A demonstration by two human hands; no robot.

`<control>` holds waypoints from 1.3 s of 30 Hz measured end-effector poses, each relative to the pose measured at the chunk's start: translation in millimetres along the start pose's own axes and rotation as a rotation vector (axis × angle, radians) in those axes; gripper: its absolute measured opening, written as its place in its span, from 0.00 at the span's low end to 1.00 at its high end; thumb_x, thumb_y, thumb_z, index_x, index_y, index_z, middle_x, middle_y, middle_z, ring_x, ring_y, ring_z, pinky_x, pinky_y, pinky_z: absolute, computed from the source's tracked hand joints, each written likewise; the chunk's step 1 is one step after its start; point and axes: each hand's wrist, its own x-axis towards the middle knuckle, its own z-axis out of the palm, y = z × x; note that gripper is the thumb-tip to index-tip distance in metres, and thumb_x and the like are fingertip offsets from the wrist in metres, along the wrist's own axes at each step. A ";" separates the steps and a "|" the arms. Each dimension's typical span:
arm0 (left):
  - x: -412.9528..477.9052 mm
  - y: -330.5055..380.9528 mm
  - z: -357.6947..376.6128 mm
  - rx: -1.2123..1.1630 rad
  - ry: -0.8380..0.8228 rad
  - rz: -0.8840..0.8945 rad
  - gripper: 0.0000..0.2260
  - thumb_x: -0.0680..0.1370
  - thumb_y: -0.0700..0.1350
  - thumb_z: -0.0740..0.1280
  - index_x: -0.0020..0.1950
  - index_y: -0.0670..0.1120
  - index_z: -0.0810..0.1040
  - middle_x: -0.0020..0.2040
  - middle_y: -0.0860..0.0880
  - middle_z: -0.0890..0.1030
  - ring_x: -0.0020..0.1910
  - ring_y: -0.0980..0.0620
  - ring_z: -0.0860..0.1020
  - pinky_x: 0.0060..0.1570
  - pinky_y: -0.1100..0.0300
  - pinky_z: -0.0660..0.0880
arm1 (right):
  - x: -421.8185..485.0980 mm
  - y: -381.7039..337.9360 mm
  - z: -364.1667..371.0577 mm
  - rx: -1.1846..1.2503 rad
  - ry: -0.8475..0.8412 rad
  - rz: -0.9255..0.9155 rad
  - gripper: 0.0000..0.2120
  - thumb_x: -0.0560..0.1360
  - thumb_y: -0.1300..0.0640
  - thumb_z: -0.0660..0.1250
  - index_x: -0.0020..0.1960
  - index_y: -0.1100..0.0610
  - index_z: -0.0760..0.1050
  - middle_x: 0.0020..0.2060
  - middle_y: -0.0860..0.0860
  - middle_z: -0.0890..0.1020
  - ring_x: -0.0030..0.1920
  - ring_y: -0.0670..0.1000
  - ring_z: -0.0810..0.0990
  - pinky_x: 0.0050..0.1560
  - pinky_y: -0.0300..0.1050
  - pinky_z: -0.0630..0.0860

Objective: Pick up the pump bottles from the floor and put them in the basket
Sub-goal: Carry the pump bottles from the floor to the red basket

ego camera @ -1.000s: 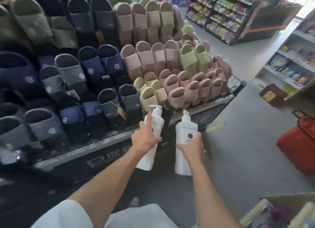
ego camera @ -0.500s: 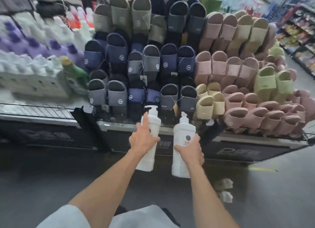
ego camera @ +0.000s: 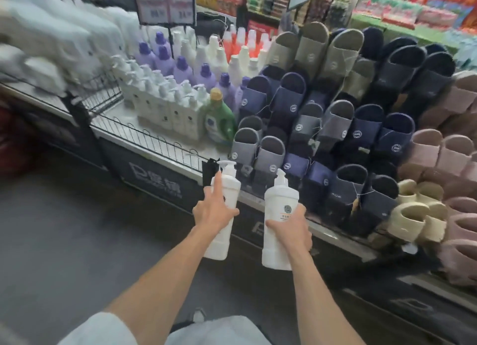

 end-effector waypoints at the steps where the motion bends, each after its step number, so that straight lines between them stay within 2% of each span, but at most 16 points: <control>1: 5.3 -13.8 -9.8 -0.011 0.017 -0.024 0.50 0.71 0.56 0.75 0.79 0.61 0.40 0.69 0.45 0.68 0.57 0.35 0.78 0.55 0.43 0.74 | -0.9 -12.9 12.5 -0.004 -0.019 -0.022 0.33 0.67 0.45 0.76 0.60 0.48 0.58 0.51 0.50 0.76 0.48 0.56 0.76 0.49 0.52 0.73; 11: 39.0 -134.1 -101.3 -0.108 0.204 -0.277 0.50 0.71 0.56 0.75 0.79 0.61 0.41 0.70 0.46 0.68 0.57 0.37 0.78 0.55 0.44 0.73 | -11.4 -147.4 116.1 -0.083 -0.201 -0.290 0.33 0.66 0.44 0.77 0.59 0.49 0.58 0.50 0.50 0.76 0.48 0.56 0.76 0.49 0.52 0.72; 17: 54.7 -205.3 -136.9 -0.165 0.291 -0.463 0.51 0.70 0.55 0.76 0.79 0.61 0.42 0.68 0.46 0.69 0.57 0.36 0.77 0.56 0.43 0.75 | -17.0 -213.1 180.1 -0.145 -0.325 -0.387 0.34 0.66 0.44 0.77 0.59 0.49 0.58 0.49 0.51 0.77 0.48 0.56 0.77 0.48 0.51 0.71; 21: 68.4 -245.0 -156.8 -0.164 0.342 -0.567 0.50 0.70 0.53 0.75 0.80 0.61 0.42 0.71 0.48 0.67 0.57 0.36 0.77 0.53 0.48 0.73 | -15.1 -254.9 223.9 -0.171 -0.394 -0.463 0.33 0.65 0.44 0.78 0.57 0.46 0.58 0.48 0.49 0.76 0.47 0.54 0.78 0.48 0.53 0.75; 25: 88.8 -278.6 -179.5 -0.138 0.392 -0.653 0.50 0.70 0.53 0.74 0.80 0.61 0.42 0.74 0.50 0.64 0.58 0.36 0.77 0.53 0.50 0.72 | -9.5 -303.0 264.5 -0.212 -0.487 -0.528 0.33 0.65 0.45 0.77 0.59 0.48 0.59 0.48 0.49 0.77 0.48 0.56 0.78 0.47 0.50 0.69; 31: 123.6 -325.7 -221.6 -0.198 0.488 -0.784 0.50 0.69 0.54 0.74 0.80 0.60 0.42 0.71 0.48 0.67 0.57 0.38 0.78 0.53 0.49 0.72 | -1.7 -380.7 320.1 -0.275 -0.557 -0.666 0.33 0.65 0.46 0.78 0.59 0.49 0.59 0.48 0.50 0.77 0.47 0.54 0.78 0.46 0.50 0.71; 35: 138.9 -356.0 -247.5 -0.174 0.543 -0.836 0.51 0.69 0.54 0.75 0.80 0.58 0.42 0.70 0.47 0.67 0.55 0.40 0.79 0.52 0.48 0.74 | -8.5 -431.1 355.5 -0.299 -0.604 -0.759 0.33 0.65 0.47 0.79 0.60 0.51 0.62 0.47 0.49 0.77 0.46 0.54 0.78 0.46 0.50 0.72; 39: 150.7 -387.5 -269.5 -0.155 0.570 -0.902 0.52 0.69 0.56 0.75 0.80 0.58 0.41 0.69 0.46 0.69 0.54 0.39 0.79 0.53 0.47 0.76 | -20.3 -471.1 392.5 -0.341 -0.655 -0.826 0.34 0.66 0.47 0.79 0.61 0.50 0.60 0.49 0.50 0.77 0.45 0.54 0.77 0.45 0.49 0.70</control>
